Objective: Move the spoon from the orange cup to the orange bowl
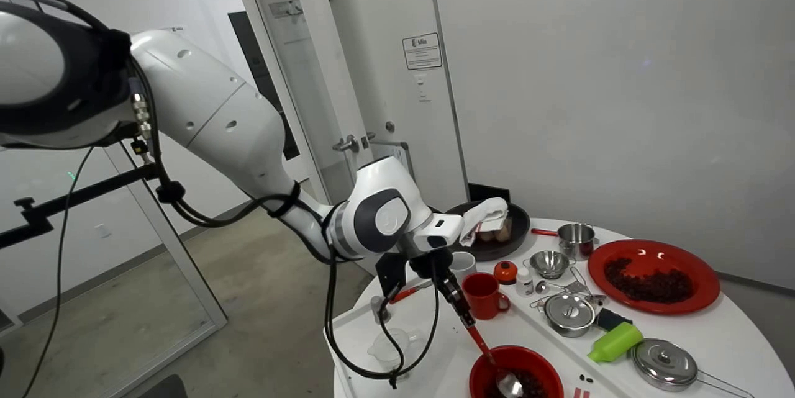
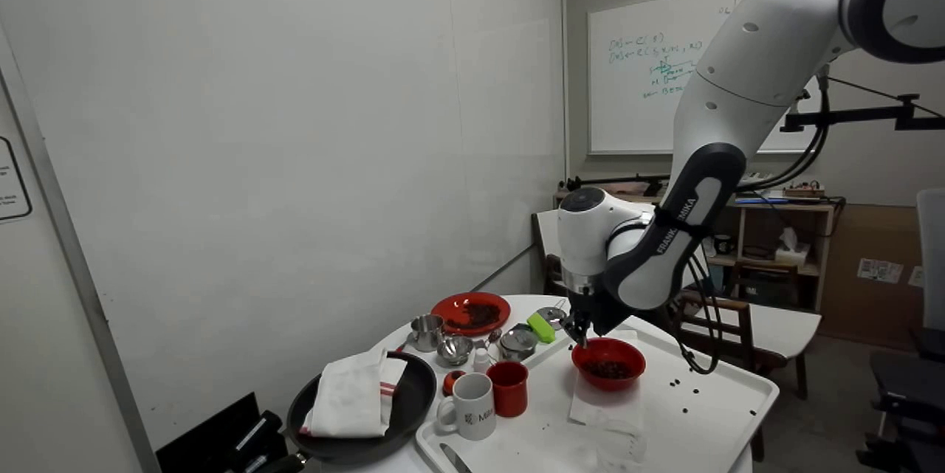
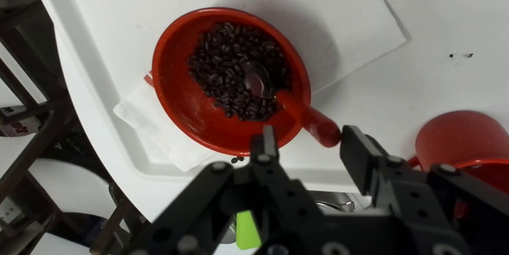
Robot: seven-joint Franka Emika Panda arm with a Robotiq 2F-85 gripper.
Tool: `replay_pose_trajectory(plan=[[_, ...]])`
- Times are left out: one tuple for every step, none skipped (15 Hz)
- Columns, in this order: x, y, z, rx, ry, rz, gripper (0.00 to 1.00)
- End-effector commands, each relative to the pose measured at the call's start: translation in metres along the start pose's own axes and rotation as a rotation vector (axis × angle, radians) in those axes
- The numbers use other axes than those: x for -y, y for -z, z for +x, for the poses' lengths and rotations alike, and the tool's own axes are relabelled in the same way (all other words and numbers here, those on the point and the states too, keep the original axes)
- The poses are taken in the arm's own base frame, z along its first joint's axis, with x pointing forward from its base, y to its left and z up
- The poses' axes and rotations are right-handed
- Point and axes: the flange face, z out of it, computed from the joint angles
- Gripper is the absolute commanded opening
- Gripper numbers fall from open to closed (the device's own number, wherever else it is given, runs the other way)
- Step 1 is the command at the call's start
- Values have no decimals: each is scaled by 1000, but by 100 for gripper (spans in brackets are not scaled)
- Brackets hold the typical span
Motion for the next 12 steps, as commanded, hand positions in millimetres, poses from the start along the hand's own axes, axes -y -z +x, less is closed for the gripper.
replay_pose_trajectory(plan=[[5, -1, 3, 3, 1, 18, 78], [5, -1, 3, 5, -2, 21, 86], [5, -1, 3, 7, -5, 25, 92], [5, 0, 3, 8, -9, 27, 100], [5, 0, 3, 9, -12, 31, 100], [5, 1, 3, 9, -15, 33, 100], [5, 4, 3, 11, -18, 43, 100], [6, 8, 2, 16, -19, 60, 100], [9, 22, 0, 27, -17, 103, 100], [13, 37, -2, 27, -15, 152, 100], [12, 9, 0, 23, -22, 72, 100], [17, 18, 1, 25, -19, 101, 100]])
